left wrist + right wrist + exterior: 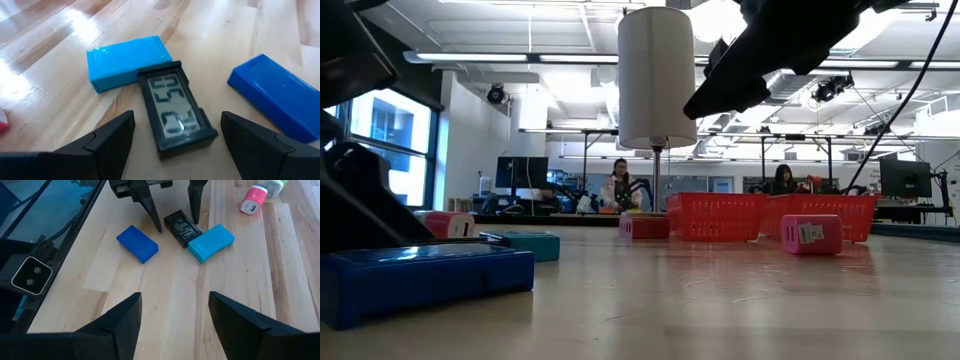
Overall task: Pick & Place Office items
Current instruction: Put the black timer into the left red bin
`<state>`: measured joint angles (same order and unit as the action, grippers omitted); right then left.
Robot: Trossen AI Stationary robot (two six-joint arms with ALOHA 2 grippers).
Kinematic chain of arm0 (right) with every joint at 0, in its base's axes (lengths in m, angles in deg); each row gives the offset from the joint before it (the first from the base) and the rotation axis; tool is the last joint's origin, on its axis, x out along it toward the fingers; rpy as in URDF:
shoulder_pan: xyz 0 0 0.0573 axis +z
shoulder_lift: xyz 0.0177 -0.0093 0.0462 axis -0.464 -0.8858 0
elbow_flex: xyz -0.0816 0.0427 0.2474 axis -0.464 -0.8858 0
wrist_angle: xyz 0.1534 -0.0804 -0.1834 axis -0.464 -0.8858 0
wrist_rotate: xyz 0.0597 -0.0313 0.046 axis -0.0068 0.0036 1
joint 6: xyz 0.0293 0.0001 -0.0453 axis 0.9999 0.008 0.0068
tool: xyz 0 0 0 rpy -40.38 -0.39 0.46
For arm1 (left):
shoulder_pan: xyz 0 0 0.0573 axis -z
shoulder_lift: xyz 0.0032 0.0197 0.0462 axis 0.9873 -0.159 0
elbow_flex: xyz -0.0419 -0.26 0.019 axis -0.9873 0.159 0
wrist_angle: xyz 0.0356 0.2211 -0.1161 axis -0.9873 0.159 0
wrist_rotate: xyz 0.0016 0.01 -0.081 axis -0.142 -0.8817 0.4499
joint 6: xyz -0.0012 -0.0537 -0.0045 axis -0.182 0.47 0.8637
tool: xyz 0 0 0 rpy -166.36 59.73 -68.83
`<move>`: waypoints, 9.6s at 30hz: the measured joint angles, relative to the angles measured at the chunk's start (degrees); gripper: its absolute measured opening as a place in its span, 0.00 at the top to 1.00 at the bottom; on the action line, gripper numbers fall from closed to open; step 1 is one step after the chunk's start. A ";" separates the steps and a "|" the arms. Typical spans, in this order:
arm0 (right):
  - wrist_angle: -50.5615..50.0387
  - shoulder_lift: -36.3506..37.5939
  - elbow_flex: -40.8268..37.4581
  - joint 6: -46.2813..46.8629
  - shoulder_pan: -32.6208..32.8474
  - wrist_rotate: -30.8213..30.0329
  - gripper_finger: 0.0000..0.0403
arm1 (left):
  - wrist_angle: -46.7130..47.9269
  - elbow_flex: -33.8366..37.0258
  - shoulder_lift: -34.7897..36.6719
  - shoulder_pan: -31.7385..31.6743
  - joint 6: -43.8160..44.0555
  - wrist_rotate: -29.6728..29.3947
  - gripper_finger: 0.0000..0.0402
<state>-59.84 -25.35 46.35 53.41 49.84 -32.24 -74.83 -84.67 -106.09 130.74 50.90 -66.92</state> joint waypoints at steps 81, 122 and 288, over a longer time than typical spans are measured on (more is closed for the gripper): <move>0.13 0.00 0.00 0.21 0.00 0.02 0.46 | -2.55 0.09 -0.02 -1.95 -1.01 -0.28 0.60; 0.11 -0.02 0.00 0.46 0.00 0.04 0.46 | -4.78 0.07 1.36 -2.54 -2.59 3.48 0.64; 9.89 0.00 0.00 -6.88 -0.04 -6.17 0.65 | -38.51 -0.68 10.67 -15.39 -43.63 11.75 0.64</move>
<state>-49.95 -25.35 46.35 46.52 49.80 -38.41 -113.34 -85.35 -95.43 115.35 7.27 -55.17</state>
